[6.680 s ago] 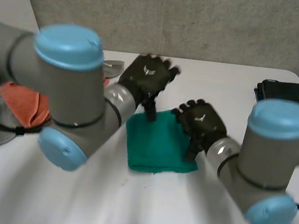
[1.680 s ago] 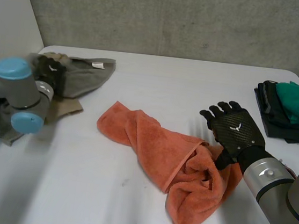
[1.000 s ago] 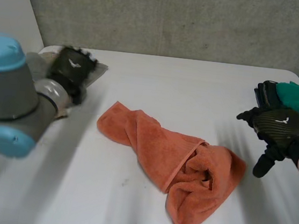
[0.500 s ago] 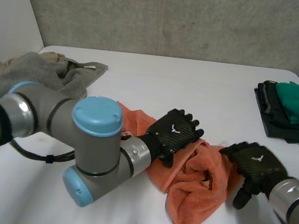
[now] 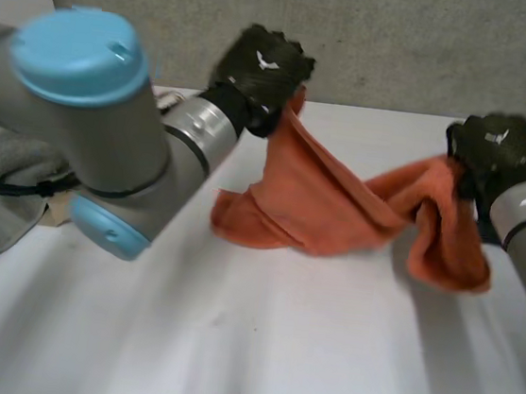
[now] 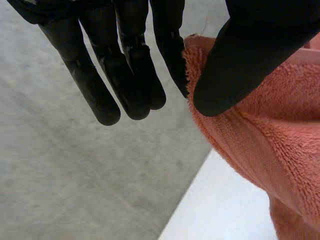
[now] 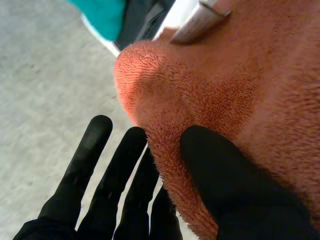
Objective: Fold the laundry.
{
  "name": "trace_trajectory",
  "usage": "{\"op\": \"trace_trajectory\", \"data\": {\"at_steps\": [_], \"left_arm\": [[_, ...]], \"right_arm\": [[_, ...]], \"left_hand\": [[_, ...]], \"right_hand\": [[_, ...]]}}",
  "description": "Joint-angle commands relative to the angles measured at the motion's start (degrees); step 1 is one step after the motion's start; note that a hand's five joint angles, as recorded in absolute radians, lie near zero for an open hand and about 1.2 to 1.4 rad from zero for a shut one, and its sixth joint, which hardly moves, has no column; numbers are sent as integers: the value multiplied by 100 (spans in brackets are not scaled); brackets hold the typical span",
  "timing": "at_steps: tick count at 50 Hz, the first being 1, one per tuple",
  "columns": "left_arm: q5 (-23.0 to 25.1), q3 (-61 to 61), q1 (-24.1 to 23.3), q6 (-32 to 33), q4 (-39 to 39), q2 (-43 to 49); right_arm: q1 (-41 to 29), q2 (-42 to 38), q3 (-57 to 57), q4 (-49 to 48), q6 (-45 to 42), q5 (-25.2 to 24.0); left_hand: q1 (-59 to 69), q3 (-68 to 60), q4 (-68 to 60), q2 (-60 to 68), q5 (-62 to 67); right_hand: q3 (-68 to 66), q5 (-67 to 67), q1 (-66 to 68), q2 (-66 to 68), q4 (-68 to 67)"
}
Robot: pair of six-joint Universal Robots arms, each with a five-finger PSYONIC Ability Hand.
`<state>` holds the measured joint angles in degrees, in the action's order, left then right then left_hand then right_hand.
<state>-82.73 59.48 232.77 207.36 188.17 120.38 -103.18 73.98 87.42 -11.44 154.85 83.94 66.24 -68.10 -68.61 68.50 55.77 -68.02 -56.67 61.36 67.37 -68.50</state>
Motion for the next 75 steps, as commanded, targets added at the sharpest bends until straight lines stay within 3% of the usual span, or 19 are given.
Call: {"op": "trace_trajectory", "data": {"at_steps": [1,8,14,18,27,34,36,38,42,47,55,61,62,66,71,75], "left_arm": [[-15,1091,383,15,-70,-875],[11,2436,445,23,-9,-1438],[-15,2999,489,41,70,-1605],[-68,3035,621,41,79,-1903],[-173,2727,770,-213,343,-3178],[-112,2973,770,-785,316,-3451],[-94,3140,770,-811,343,-3407],[-103,3351,744,-803,369,-3319],[-147,3395,744,-812,334,-2951],[-147,3378,779,-829,317,-2844],[-147,3272,779,-820,316,-2941],[-147,3184,779,-829,316,-3011],[-147,3184,770,-829,316,-3011],[-147,3193,761,-829,316,-3003],[-138,3211,753,-847,316,-3003],[-147,3202,744,-864,325,-3003]], "right_arm": [[-10,-549,-1419,589,-52,-35],[-89,-1867,-2623,985,-262,-27],[-80,-2502,-2941,1126,-736,88],[-80,-2318,-2941,1617,-1053,246],[-1,-974,-3028,2610,-1062,457],[140,-1043,-3319,3279,-1045,395],[219,-1429,-3371,3306,-1036,404],[236,-1710,-3424,3288,-1001,439],[254,-2544,-4098,3026,-703,762],[245,-2635,-4356,2796,-491,1335],[228,-1386,-2994,2778,-509,1019],[149,132,-975,2866,-491,98],[149,474,-502,2936,-482,-234],[53,1038,474,3033,-229,-894],[-211,1137,1338,2560,817,-1064],[-615,953,1813,1270,1450,-967]], "left_hand": [[1376,-1190,-1139,1150,1423],[1376,-1190,-1139,1150,1423],[1376,-1190,-1139,1150,1423],[1376,-1190,-1139,1150,1423],[1376,-1190,-1139,1150,1423],[1376,-1190,-1139,1150,1423],[1376,-1190,-1139,1150,1423],[1376,-1190,-1139,1150,1423],[1376,-1190,-1139,1150,1423],[1376,-1190,-1139,1150,1423],[1376,-1190,-1139,1150,1423],[1376,-1190,-1139,1150,1423],[1376,-1190,-1139,1150,1423],[1376,-1190,-1139,1150,1423],[1376,-1190,-1139,1150,1423],[1376,-1190,-1139,1150,1423]], "right_hand": [[-1198,-1333,1864,1263,-1150],[-1198,-1333,1864,1263,-1150],[-1198,-1333,1864,1263,-1150],[-1198,-1333,1864,1263,-1150],[-1198,-1333,1864,1263,-1150],[-1198,-1333,1864,1263,-1150],[1791,1656,-1124,-1726,1839],[5802,5667,-5136,-5737,5850],[5802,5667,-5136,-5737,5850],[5802,5667,-5136,-5737,5850],[5802,5667,-5136,-5737,5850],[5678,5543,-5012,-5613,5726],[5442,5308,-4776,-5378,5490],[5189,5054,-4523,-5124,5237],[4466,4332,-3800,-4401,4514],[4481,4347,-3815,-4417,4529]]}}
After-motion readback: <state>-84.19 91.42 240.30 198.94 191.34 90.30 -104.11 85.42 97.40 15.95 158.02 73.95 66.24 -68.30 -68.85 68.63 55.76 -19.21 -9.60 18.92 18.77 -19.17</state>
